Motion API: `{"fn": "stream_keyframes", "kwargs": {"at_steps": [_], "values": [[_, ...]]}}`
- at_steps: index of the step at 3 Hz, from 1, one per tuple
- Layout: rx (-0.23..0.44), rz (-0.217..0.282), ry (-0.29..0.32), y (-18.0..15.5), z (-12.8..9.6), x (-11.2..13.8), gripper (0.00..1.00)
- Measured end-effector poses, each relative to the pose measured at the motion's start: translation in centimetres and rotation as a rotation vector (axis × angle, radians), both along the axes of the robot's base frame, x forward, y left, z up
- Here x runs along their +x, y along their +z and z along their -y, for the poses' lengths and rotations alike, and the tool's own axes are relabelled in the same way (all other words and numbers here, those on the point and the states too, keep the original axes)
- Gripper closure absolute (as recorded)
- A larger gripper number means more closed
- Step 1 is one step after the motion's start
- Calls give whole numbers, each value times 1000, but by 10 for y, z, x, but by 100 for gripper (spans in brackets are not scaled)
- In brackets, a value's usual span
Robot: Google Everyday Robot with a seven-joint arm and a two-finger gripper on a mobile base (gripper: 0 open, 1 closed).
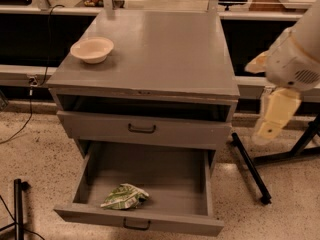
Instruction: Pick green jalapeno chip bag from middle drawer and place on counter
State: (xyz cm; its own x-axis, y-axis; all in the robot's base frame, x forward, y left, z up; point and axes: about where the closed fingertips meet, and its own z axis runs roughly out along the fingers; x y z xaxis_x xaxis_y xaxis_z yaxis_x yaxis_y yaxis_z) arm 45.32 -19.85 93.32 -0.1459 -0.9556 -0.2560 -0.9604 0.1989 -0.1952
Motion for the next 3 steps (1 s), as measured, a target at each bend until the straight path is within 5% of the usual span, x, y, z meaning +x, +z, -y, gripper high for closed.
{"fn": "stream_keyframes", "kwargs": {"at_steps": [1,2,3], "values": [[200,-1,182,-50,-58,-2,0],[269,15,264,-65,-95,-12,0],[269,15,266,-65,-95,-12,0]]}}
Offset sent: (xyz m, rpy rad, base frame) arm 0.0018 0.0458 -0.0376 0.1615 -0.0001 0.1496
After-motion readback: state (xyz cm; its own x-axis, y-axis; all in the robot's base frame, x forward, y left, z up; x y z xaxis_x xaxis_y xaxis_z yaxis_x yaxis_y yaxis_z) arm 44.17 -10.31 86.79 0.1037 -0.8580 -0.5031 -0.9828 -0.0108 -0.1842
